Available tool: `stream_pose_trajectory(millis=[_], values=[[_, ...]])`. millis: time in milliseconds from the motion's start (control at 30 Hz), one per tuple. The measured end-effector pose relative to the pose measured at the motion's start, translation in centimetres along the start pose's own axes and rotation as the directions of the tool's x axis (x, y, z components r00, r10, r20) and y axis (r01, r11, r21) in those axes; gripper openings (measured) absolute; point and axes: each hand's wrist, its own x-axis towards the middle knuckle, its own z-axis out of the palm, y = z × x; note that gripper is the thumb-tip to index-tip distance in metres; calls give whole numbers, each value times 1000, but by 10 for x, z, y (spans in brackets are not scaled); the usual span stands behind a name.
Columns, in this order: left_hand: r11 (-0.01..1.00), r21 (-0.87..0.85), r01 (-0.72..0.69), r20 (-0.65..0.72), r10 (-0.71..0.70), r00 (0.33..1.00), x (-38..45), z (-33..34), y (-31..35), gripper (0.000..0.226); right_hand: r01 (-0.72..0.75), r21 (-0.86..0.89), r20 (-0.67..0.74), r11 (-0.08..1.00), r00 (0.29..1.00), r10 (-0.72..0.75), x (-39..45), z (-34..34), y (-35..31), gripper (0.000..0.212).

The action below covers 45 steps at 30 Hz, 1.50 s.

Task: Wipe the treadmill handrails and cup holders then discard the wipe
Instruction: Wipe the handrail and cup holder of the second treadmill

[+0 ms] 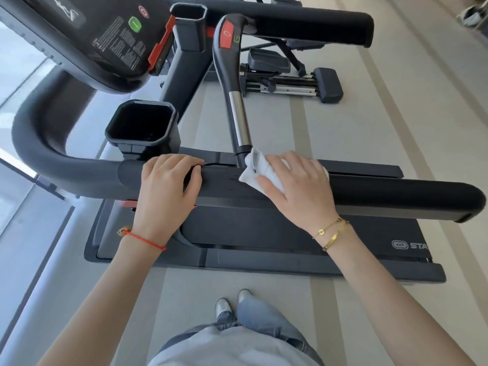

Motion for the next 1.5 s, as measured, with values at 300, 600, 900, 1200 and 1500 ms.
stream_pose_trajectory(millis=[300, 600, 900, 1200, 1500], values=[[991, -5, 133, -41, -133, 990, -5, -11, -7, 21, 230, 14, 80, 973, 970, -230, 31, 18, -70, 52], [971, 5, 238, -153, -234, 960, -4, -29, -47, 23, 328, 48, 140, 943, 933, -332, 54, 23, -98, 54], [971, -3, 238, -92, -237, 967, 17, -50, -105, 10, 234, 44, 117, 971, 964, -237, 64, 30, -128, 50], [990, -46, 135, 89, -131, 987, 31, -69, -145, 11, 131, 73, 3, 989, 991, -131, 63, 44, -176, 45], [984, -135, 114, 93, -102, 990, 58, -67, -163, 18, -330, 91, 15, 940, 944, 330, 79, 33, -182, 43]])
